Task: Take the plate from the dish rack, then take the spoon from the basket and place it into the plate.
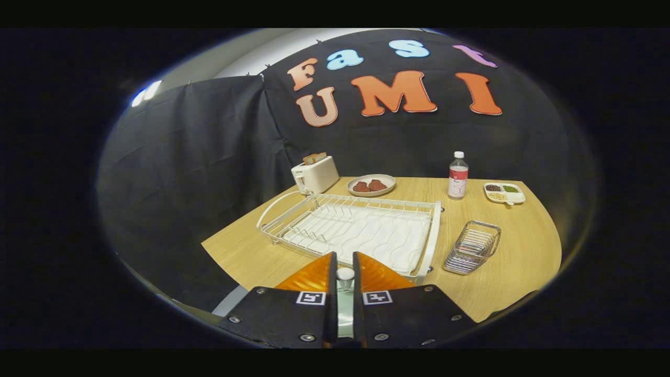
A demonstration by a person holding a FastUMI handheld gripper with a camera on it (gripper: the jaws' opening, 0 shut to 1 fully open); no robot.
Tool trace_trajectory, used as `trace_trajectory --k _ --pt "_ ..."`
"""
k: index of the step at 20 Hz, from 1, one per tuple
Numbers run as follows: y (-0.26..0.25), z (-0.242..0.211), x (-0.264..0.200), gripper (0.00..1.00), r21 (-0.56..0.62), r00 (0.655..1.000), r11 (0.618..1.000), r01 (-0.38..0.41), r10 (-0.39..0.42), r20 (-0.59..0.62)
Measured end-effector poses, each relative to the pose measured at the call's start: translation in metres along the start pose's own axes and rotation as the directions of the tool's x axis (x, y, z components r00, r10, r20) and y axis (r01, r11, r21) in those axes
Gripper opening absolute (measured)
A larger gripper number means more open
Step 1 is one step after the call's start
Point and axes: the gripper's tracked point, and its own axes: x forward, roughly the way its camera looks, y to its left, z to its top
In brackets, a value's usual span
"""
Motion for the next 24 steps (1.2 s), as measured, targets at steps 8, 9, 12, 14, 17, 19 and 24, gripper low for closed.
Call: trace_trajectory --k 8,9,12,14,17,19,24 --pt "-0.011 -0.032 -0.012 0.11 -0.001 1.0 1.0 0.008 -0.008 -0.027" --pt "-0.016 -0.031 -0.002 0.12 0.011 1.0 1.0 0.005 -0.005 -0.029" --pt "-0.024 -0.043 -0.007 0.13 0.054 0.998 0.999 0.005 -0.001 -0.059" --pt "-0.028 -0.054 -0.01 0.13 0.086 0.996 0.996 0.009 -0.001 -0.085" --pt "-0.028 -0.072 -0.01 0.13 0.116 0.992 0.993 0.013 0.001 -0.126" --pt "-0.026 -0.087 -0.006 0.13 0.119 0.986 0.993 0.017 0.003 -0.167" --pt "-0.024 -0.116 0.005 0.14 0.111 0.97 0.994 0.025 0.003 -0.242"
